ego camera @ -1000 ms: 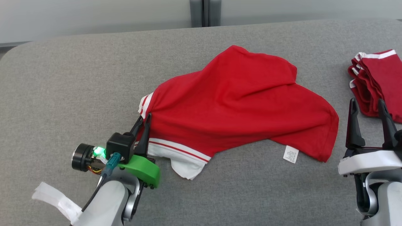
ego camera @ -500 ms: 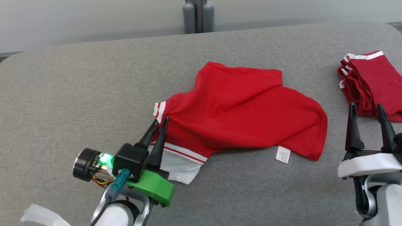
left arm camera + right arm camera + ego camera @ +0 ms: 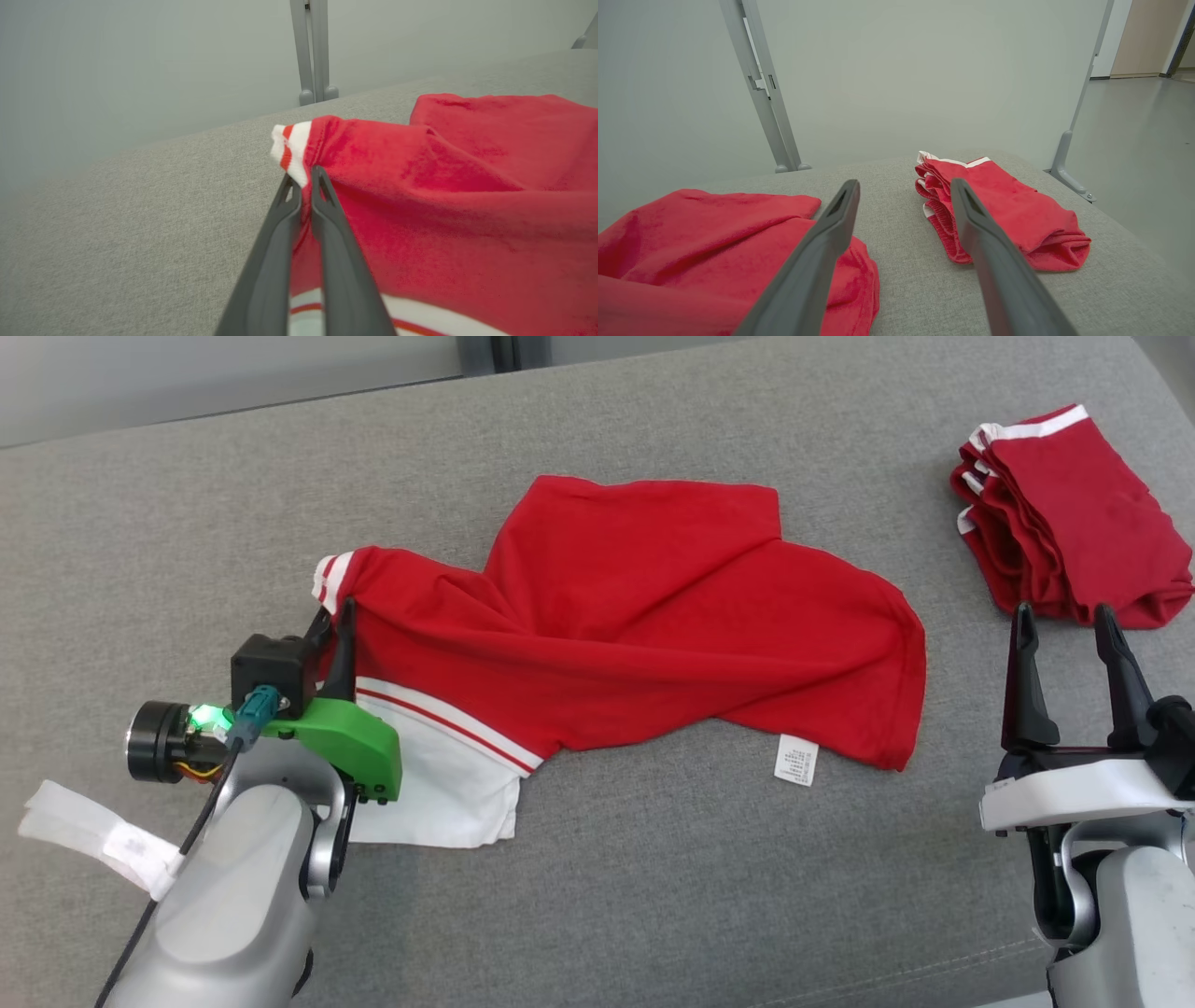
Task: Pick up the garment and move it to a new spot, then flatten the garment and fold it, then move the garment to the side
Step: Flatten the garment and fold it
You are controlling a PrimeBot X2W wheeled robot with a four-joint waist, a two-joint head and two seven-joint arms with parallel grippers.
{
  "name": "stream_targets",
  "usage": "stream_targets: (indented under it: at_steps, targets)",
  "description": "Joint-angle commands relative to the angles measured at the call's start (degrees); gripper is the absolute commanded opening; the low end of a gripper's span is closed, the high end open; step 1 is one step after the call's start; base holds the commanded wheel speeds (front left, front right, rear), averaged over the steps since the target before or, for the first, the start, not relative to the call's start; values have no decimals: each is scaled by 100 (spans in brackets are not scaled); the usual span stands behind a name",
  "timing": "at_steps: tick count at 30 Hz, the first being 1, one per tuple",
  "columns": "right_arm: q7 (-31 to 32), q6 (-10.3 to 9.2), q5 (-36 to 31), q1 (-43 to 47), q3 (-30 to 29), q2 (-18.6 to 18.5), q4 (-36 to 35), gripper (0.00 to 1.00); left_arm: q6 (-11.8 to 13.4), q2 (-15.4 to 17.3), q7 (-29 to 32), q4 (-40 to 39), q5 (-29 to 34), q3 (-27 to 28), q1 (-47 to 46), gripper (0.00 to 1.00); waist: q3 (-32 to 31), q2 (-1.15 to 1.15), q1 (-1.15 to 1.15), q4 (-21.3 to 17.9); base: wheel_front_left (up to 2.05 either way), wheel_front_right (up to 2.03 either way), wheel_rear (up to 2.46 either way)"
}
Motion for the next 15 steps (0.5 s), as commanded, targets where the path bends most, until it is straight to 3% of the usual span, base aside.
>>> stream_targets:
  at_steps: [1,5,6,7,8,15]
  targets:
    - [-43,-6,-23,-88,12,-8,9,100,-62,-49,-163,231,-95,67,-182,0,246,0,0,-234,0,0,0]
    - [-83,-6,-64,-101,51,-8,37,100,-212,-190,-512,920,-211,161,-455,2,271,0,0,-251,0,0,0]
    - [-93,-6,-73,-84,54,-8,51,100,-259,-229,-591,1039,-249,200,-498,29,257,0,0,-231,0,0,0]
    - [-96,-6,-77,-69,56,-8,60,100,-301,-263,-653,1105,-292,244,-528,49,241,0,0,-210,0,0,0]
    - [-94,-6,-86,-50,62,-7,68,100,-358,-295,-713,1176,-353,295,-543,100,217,0,0,-173,0,0,0]
    - [-132,-6,-106,86,166,-8,112,100,-597,-435,-831,1021,-469,658,-323,100,13,0,0,137,0,0,0]
